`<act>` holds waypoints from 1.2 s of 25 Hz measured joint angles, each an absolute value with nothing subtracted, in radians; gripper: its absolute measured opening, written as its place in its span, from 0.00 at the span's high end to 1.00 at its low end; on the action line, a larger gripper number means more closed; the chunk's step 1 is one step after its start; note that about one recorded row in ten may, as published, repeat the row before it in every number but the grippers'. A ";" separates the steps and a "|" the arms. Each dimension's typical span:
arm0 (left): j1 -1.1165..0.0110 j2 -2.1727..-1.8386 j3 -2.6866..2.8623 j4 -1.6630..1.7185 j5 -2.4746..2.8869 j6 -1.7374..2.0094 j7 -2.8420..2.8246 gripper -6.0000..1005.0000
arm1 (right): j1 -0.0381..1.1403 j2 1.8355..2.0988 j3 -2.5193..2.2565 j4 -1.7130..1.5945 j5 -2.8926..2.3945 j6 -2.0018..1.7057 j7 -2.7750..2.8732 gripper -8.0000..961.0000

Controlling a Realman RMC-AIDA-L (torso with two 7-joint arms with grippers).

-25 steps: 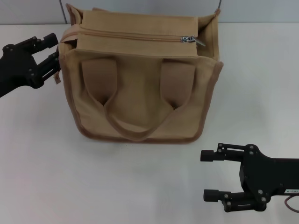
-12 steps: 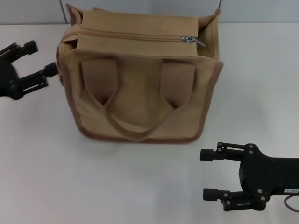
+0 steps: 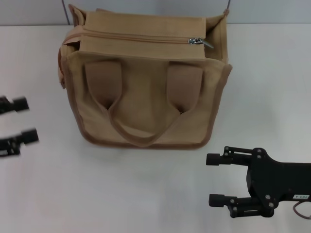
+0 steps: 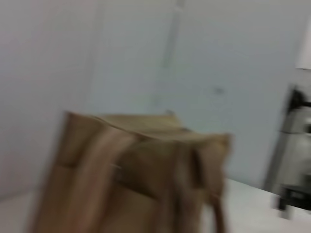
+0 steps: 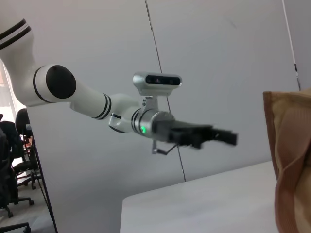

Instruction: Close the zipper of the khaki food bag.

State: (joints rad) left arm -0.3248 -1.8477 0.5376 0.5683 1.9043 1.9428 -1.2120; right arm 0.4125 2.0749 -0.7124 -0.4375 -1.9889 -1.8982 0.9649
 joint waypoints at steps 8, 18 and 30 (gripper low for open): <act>-0.384 -1.914 0.724 0.560 1.975 1.999 -1.210 0.17 | 0.417 2.076 -0.709 -0.435 -1.991 -1.896 0.965 0.21; -0.419 -2.038 0.738 0.553 1.976 1.953 -1.093 0.17 | 0.422 2.077 -0.715 -0.434 -1.993 -1.894 0.965 0.21; -0.423 -2.040 0.739 0.532 1.977 1.940 -1.077 0.17 | 0.422 2.077 -0.715 -0.434 -1.994 -1.885 0.961 0.21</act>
State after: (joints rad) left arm -0.4228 -2.0396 0.7385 0.5322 1.9769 1.9404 -1.0765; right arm 0.4221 2.0770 -0.7148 -0.4336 -1.9942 -1.8849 0.9613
